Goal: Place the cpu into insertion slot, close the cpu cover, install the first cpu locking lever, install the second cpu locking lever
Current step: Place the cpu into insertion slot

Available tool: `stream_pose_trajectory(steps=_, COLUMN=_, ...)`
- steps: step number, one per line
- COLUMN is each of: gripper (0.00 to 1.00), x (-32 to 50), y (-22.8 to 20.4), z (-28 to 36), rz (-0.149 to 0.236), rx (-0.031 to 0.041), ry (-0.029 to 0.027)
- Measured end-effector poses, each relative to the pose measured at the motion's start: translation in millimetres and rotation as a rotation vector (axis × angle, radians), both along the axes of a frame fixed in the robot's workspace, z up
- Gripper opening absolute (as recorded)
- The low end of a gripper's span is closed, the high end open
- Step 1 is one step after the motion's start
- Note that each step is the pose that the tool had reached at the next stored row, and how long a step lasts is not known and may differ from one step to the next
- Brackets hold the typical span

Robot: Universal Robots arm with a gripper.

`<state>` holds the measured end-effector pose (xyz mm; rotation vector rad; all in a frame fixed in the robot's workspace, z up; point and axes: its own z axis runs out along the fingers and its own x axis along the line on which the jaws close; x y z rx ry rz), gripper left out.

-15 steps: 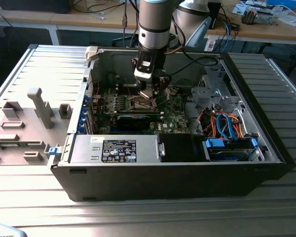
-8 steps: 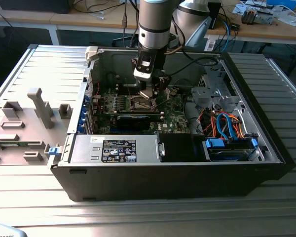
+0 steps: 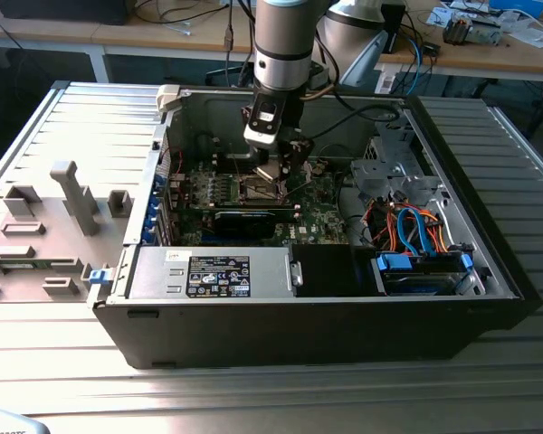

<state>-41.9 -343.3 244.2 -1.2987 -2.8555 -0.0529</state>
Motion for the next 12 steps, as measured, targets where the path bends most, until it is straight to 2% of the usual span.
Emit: stream_pose_trajectory(steps=12, gripper=0.54, x=0.0, y=0.0, z=-0.6, rz=-0.026, rx=0.0000, ry=0.0000)
